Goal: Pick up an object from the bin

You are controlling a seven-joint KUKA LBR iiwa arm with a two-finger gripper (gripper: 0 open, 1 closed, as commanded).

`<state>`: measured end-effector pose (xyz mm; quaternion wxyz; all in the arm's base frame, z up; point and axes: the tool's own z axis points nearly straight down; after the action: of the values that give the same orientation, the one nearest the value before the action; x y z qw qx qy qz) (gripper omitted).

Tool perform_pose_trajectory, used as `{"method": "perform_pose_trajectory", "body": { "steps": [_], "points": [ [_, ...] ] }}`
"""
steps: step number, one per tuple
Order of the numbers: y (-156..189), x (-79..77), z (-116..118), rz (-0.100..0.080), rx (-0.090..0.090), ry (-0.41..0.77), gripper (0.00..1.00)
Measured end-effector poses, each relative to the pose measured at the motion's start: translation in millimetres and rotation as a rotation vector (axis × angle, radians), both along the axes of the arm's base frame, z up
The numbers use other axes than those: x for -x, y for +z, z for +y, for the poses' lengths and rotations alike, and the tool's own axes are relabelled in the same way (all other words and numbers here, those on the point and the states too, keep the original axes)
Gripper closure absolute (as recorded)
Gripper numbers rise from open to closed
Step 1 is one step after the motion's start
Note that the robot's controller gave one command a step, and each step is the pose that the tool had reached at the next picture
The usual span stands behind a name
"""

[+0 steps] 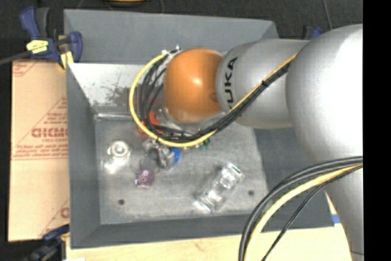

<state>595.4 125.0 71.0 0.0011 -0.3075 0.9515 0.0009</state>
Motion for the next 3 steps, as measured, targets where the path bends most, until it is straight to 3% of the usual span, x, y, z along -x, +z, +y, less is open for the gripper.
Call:
{"method": "perform_pose_trajectory", "body": {
  "steps": [1,2,3],
  "points": [
    [178,-12.1,-7,-0.012,0.001,0.058,1.00],
    [173,-10.4,-6,-0.003,0.000,0.057,0.00],
    [59,-7.2,15,0.002,0.002,0.569,0.00]
  ]
}}
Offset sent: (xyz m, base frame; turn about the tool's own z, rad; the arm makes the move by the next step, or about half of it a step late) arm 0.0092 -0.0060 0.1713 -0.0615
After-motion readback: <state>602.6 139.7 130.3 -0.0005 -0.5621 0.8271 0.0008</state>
